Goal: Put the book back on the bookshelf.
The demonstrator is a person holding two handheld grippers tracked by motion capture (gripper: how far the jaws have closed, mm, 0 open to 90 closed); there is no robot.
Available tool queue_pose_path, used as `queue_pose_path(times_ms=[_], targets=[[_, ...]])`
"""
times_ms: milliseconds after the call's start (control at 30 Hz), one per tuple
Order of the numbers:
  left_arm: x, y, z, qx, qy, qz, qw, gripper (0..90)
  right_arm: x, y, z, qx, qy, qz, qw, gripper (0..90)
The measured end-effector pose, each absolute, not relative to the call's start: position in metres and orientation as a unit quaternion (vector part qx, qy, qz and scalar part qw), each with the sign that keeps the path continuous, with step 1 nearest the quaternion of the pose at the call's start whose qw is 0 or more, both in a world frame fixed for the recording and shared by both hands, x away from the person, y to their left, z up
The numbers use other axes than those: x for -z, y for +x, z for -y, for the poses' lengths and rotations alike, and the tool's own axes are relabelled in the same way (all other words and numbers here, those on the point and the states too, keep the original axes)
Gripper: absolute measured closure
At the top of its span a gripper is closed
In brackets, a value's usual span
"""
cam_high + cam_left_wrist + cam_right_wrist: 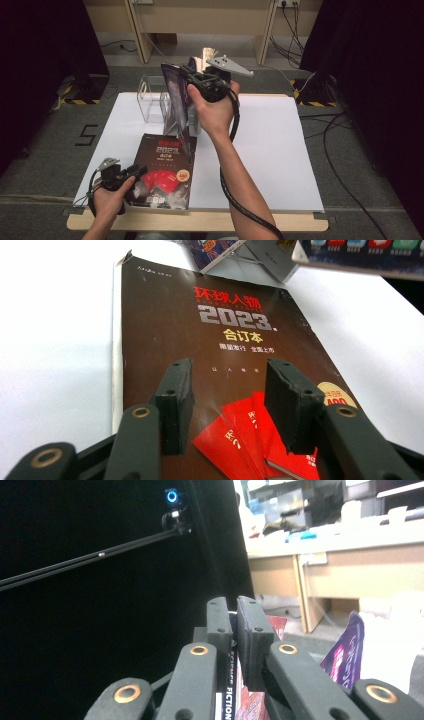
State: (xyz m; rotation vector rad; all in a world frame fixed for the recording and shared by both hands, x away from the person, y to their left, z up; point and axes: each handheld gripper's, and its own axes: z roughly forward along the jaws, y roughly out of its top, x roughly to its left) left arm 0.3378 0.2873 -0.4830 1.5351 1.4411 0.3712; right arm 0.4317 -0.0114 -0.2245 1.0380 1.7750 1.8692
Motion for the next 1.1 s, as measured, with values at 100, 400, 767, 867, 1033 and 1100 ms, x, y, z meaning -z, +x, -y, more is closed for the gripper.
queue_pose_path(times_ms=[100,400,767,867,1033,1100], targets=[[0.483,0.338,-0.287,-0.152,0.631,-0.59,0.481,53.8,0.221,0.432,0.01,-0.672,0.359,-0.622,0.182,85.5],[0.483,0.338,-0.286,-0.152,0.63,-0.589,0.482,53.9,0.214,0.437,0.004,-0.689,0.352,-0.604,0.193,85.4],[0.484,0.338,-0.287,-0.15,0.631,-0.589,0.482,53.9,0.205,0.462,-0.003,-0.7,0.354,-0.583,0.21,85.4],[0.484,0.338,-0.288,-0.15,0.63,-0.59,0.482,54.0,0.207,0.469,-0.005,-0.698,0.359,-0.582,0.212,85.4],[0.484,0.338,-0.288,-0.149,0.63,-0.59,0.483,54.1,0.208,0.483,-0.011,-0.695,0.366,-0.578,0.221,85.4],[0.484,0.338,-0.288,-0.148,0.631,-0.589,0.483,54.1,0.206,0.489,-0.014,-0.695,0.368,-0.577,0.221,85.4]])
